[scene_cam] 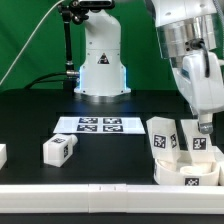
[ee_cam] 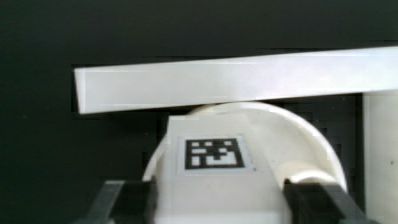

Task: Assemble stool

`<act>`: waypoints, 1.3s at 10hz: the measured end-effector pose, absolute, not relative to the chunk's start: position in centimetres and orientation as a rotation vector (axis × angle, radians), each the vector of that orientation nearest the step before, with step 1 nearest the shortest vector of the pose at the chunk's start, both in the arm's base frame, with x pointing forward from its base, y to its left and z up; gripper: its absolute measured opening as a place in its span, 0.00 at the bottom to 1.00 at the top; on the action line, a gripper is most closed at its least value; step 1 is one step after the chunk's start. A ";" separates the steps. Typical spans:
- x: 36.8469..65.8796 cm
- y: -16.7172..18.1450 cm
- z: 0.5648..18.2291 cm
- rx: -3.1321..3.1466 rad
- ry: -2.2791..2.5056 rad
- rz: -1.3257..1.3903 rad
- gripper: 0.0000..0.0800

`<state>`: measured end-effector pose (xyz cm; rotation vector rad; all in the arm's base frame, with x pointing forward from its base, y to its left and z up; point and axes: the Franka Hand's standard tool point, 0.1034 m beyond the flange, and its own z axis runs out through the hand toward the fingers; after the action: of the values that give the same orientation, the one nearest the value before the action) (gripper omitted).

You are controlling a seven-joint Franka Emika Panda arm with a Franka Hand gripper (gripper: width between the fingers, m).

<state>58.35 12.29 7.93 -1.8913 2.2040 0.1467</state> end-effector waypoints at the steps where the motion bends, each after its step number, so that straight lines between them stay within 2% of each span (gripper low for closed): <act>1: 58.4 12.3 7.9 -1.902 2.194 0.145 0.44; 2: 58.4 12.3 7.9 -1.904 2.192 0.145 0.67; 3: 58.4 12.3 8.0 -1.912 2.184 0.146 0.77; 6: 58.8 12.9 10.2 -1.971 2.112 0.175 0.80; 10: 58.6 12.9 10.0 -2.119 1.966 0.152 0.81; 13: 59.0 13.6 10.9 -2.520 1.497 0.137 0.81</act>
Offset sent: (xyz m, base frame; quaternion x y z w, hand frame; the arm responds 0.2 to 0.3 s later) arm 0.0010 0.0032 0.0241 -0.0320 -0.0284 -0.0434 0.9981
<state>58.97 13.55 10.91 -2.5196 1.4973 0.1374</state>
